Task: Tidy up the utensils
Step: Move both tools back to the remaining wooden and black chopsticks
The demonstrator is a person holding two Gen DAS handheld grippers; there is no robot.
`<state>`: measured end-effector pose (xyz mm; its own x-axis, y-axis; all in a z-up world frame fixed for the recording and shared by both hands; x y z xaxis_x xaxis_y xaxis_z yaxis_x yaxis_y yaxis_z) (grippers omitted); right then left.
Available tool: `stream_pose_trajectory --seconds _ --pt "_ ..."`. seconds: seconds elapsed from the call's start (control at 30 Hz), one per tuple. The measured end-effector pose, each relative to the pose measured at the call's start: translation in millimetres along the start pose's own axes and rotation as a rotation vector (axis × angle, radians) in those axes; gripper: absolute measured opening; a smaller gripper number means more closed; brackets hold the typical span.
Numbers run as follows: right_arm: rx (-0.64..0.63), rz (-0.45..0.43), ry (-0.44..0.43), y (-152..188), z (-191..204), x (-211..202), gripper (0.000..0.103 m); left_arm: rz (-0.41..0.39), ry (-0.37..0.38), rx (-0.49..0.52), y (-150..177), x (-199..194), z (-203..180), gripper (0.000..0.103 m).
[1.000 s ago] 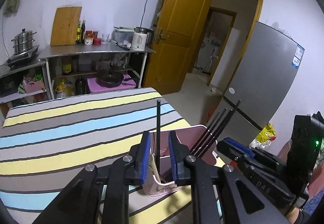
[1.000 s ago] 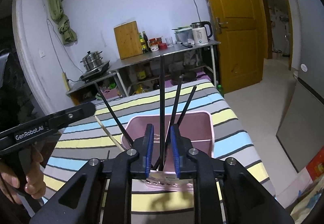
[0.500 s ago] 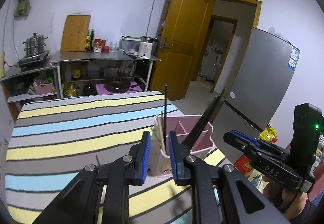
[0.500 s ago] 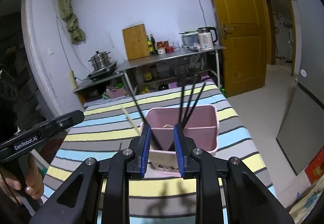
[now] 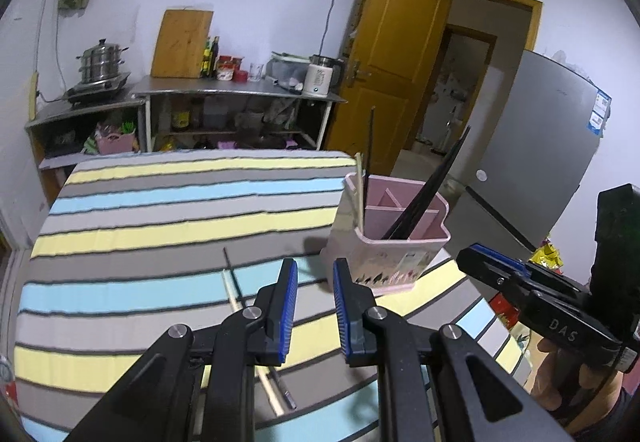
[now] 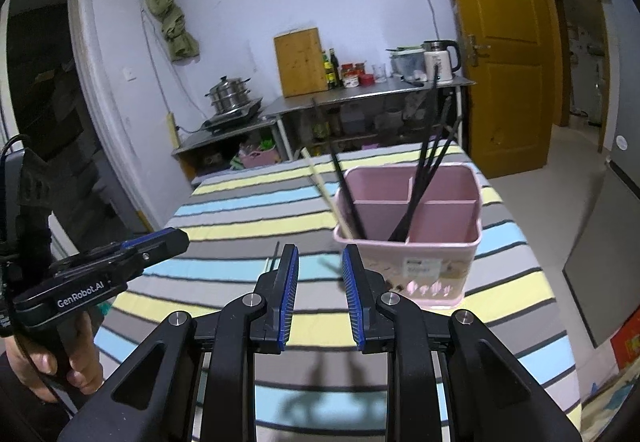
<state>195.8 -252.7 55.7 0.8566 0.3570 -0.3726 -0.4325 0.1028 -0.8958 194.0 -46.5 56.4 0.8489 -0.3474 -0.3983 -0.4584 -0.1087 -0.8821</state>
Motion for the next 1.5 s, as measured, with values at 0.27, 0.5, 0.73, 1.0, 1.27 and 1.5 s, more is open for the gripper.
stream_pose_trajectory --seconds 0.27,0.5,0.73,1.0,1.27,1.5 --pt "-0.014 0.067 -0.037 25 16 14 0.023 0.051 -0.044 -0.043 29 3 30 0.017" --pt "-0.025 0.118 -0.060 44 22 30 0.023 0.113 -0.088 -0.078 54 22 56 0.018" --pt "-0.020 0.166 -0.062 61 21 46 0.023 0.189 -0.124 -0.106 75 64 78 0.018" --pt "-0.013 0.208 -0.058 73 15 60 0.023 0.244 -0.153 -0.103 86 118 87 0.018" --pt "0.002 0.226 -0.054 76 9 68 0.023 0.268 -0.200 -0.038 97 142 85 0.018" --pt "0.001 0.243 -0.067 80 14 76 0.023 0.270 -0.220 0.031 99 140 83 0.008"
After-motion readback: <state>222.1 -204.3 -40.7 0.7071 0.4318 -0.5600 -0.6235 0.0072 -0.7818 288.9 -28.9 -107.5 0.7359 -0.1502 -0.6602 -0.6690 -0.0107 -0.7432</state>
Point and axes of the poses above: each gripper's, at about its wrist camera, not at the fingertips, and x roughly the way its jaws point, z to its left, y to its underside, the point moved 3 cm from there along x, roughly the way its jaws point, and after that the axes turned 12 degrees about -z, right-handed, at the moved point
